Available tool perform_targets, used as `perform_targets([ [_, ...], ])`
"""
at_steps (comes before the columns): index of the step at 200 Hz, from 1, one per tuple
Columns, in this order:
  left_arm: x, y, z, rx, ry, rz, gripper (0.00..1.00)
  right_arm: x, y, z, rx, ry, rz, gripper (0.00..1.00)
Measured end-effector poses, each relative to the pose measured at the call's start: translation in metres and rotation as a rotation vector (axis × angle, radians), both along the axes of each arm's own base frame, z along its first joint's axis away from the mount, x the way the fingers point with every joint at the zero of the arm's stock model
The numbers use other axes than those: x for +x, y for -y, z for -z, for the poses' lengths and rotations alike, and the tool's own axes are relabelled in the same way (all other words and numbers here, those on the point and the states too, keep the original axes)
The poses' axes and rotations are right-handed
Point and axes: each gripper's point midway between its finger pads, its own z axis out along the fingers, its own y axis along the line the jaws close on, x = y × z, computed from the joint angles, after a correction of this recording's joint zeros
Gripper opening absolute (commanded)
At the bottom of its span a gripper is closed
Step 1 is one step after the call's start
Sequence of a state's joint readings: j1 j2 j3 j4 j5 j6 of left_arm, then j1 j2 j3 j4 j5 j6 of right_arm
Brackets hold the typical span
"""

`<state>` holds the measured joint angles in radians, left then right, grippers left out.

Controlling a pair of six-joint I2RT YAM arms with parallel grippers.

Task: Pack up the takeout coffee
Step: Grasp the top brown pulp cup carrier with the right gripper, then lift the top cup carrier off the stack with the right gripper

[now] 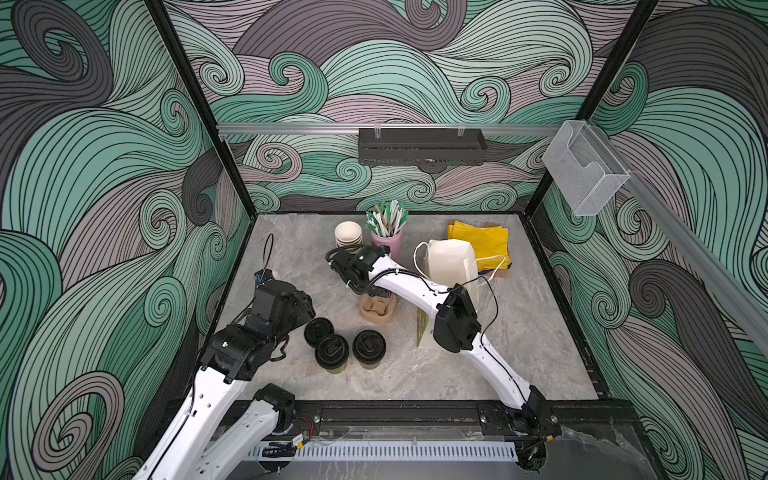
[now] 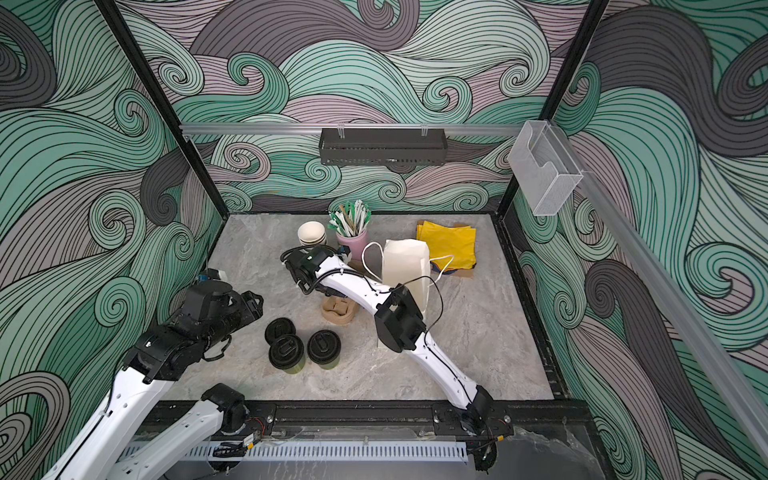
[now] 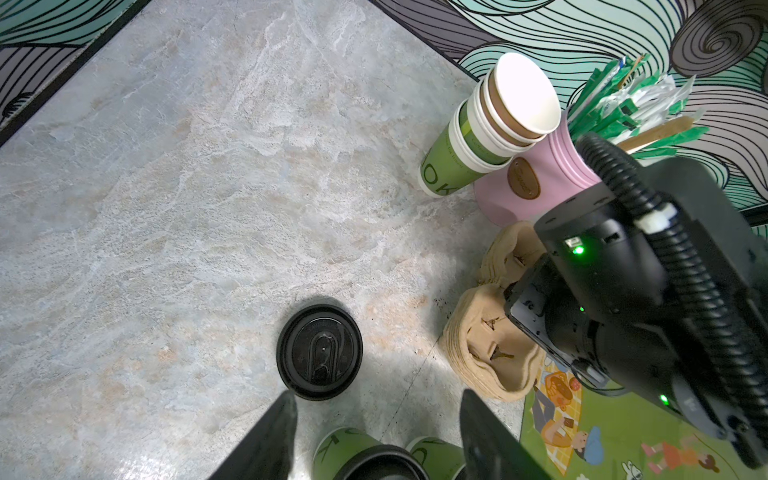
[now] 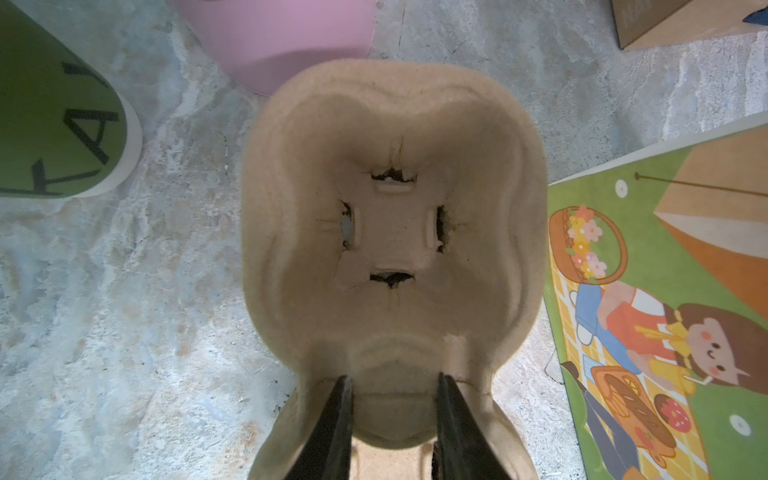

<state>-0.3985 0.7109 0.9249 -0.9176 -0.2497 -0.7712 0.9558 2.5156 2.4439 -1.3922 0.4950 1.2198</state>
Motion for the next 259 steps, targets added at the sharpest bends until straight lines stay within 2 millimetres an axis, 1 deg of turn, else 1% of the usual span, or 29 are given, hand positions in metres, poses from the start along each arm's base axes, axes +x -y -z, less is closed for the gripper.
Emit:
perform_targets([
  [39,0.0,0.0,0.0,0.0,0.0,0.0,0.64,0.0,-0.004,0.001,0.006,-0.014,-0.036,0.24],
  [80,0.0,0.0,0.0,0.0,0.0,0.0,0.64,-0.001,-0.02,0.0,0.055,-0.022,-0.122,0.26],
  [97,0.0,0.0,0.0,0.0,0.0,0.0,0.64,-0.003,-0.027,0.0,0.074,-0.026,-0.161,0.28],
  [117,0.001,0.0,-0.001,-0.002,0.004,0.0,0.64,-0.003,-0.033,0.0,0.09,-0.026,-0.187,0.35],
  [143,0.001,0.001,-0.001,-0.003,0.006,0.0,0.64,-0.003,-0.036,0.001,0.099,-0.028,-0.202,0.45],
  [159,0.001,0.001,-0.001,-0.003,0.005,0.001,0.64,-0.004,-0.036,0.004,0.101,-0.034,-0.204,0.49],
  [167,0.001,0.001,-0.001,-0.005,0.005,0.002,0.63,-0.004,-0.036,0.004,0.101,-0.034,-0.206,0.5],
  [193,0.001,0.002,-0.001,-0.007,0.004,0.006,0.62,-0.004,-0.037,0.004,0.105,-0.032,-0.201,0.49],
  [237,0.002,0.003,-0.002,-0.012,0.01,0.007,0.62,-0.003,-0.036,0.004,0.101,-0.031,-0.203,0.38],
  [259,0.002,0.003,-0.001,-0.011,0.009,0.008,0.62,-0.002,-0.035,0.004,0.101,-0.029,-0.199,0.34],
])
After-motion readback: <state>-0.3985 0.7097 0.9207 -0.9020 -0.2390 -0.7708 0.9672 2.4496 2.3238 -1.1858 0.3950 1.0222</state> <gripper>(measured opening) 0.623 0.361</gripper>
